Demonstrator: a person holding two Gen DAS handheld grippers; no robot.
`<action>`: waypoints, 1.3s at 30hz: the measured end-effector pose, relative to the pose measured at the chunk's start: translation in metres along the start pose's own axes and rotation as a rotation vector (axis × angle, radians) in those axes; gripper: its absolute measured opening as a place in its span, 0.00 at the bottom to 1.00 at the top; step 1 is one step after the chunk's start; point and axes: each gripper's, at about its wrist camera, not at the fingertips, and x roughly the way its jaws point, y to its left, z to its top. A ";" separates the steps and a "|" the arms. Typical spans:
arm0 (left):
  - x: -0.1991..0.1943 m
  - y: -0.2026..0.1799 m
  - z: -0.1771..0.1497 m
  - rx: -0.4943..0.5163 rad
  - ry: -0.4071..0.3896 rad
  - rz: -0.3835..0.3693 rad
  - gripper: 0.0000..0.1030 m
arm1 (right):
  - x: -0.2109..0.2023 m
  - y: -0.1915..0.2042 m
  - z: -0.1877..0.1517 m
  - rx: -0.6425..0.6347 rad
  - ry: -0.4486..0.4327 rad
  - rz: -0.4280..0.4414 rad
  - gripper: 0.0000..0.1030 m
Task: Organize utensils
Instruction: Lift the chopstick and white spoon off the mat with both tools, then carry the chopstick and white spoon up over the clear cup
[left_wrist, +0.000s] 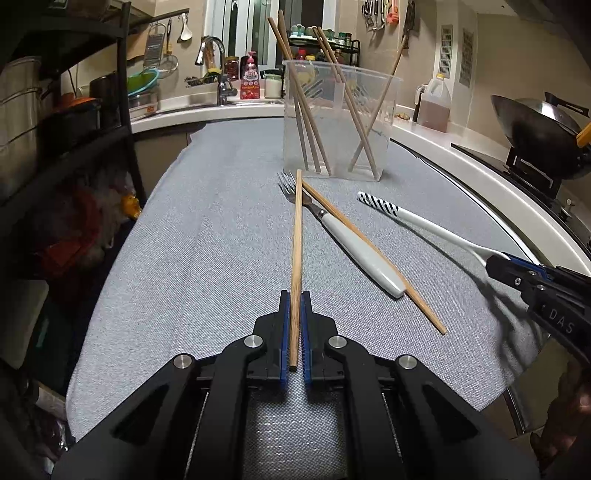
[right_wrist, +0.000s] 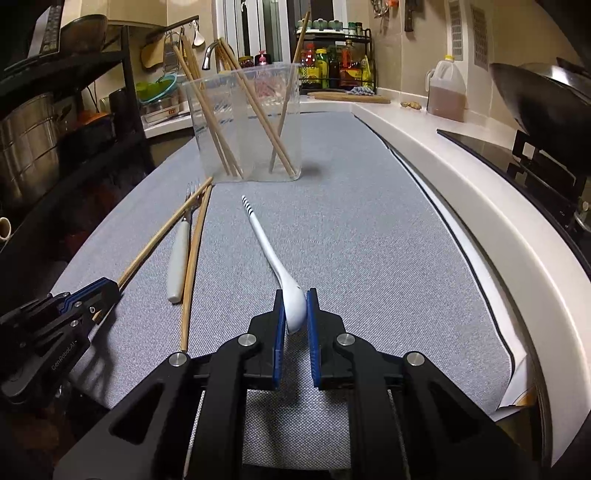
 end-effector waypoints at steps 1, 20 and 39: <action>-0.004 -0.001 0.001 0.006 -0.011 0.003 0.05 | -0.003 0.000 0.001 -0.004 -0.009 -0.002 0.11; -0.059 -0.001 0.032 0.019 -0.161 -0.026 0.05 | -0.051 -0.013 0.052 -0.018 -0.169 -0.018 0.11; -0.085 0.020 0.160 0.011 -0.226 -0.109 0.05 | -0.072 0.004 0.148 -0.129 -0.210 0.037 0.11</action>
